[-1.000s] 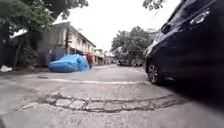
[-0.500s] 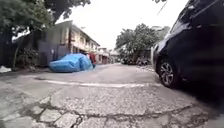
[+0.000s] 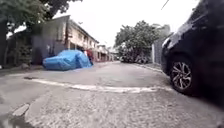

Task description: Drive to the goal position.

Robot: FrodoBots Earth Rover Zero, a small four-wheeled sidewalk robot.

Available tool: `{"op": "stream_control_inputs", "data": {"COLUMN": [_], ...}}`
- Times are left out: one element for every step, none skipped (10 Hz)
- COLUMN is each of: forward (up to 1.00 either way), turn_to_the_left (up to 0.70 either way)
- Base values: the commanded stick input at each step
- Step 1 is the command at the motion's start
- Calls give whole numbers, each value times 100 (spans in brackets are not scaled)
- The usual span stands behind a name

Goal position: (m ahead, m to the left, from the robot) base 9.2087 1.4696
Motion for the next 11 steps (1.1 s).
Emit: {"op": "stream_control_inputs", "data": {"forward": [100,100,100,100,100,100,100,100,100,100,100], "turn_to_the_left": [0,0,0,0,0,0,0,0,0,0,0]}}
